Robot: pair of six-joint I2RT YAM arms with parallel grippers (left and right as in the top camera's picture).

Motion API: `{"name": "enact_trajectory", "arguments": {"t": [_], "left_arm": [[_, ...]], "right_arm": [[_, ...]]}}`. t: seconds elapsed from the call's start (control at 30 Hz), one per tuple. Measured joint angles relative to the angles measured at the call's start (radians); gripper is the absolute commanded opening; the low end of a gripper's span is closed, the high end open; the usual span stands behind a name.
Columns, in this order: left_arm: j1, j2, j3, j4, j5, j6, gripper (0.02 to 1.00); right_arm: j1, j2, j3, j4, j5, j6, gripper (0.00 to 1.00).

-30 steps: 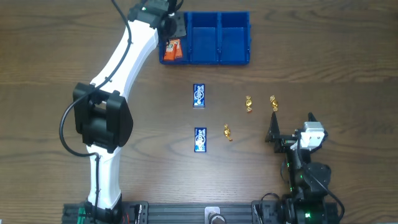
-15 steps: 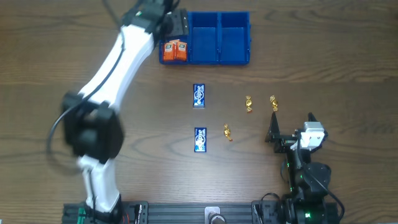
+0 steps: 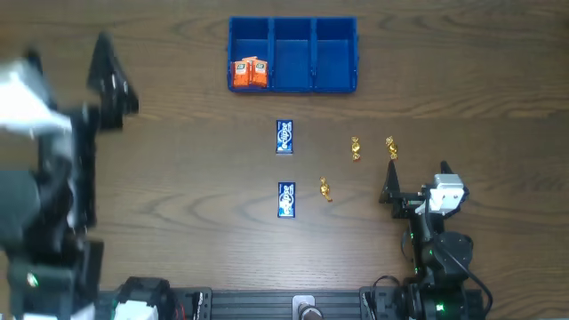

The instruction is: Sort Candies Into Trays

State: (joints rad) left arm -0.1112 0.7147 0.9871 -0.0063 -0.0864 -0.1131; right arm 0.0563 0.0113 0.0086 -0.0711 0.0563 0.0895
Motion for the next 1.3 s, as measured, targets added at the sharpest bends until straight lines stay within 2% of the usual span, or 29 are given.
{"name": "enact_trajectory", "arguments": {"t": [0.27,0.4,0.63,1.03,1.3], "left_arm": [[0.089,-0.376,-0.458,0.074,0.155,0.181,0.996],[0.118,-0.508,-0.662,0.173,0.225,0.21,0.998],[0.122,-0.667,-0.952,0.282,0.281,0.196,0.996],[0.122,-0.703,-0.978,0.012,0.308,0.19,0.996],[0.122,-0.703,-0.964,-0.014,0.306,0.189,0.998]], "right_arm": [[0.0,-0.001,0.0,0.0,0.0,0.0,0.998],[0.0,0.0,0.0,0.0,0.0,0.0,0.998],[0.0,0.0,0.0,0.0,0.0,0.0,0.998],[0.0,0.0,0.0,0.0,0.0,0.0,0.998],[0.0,0.0,0.0,0.0,0.0,0.0,0.998]]}}
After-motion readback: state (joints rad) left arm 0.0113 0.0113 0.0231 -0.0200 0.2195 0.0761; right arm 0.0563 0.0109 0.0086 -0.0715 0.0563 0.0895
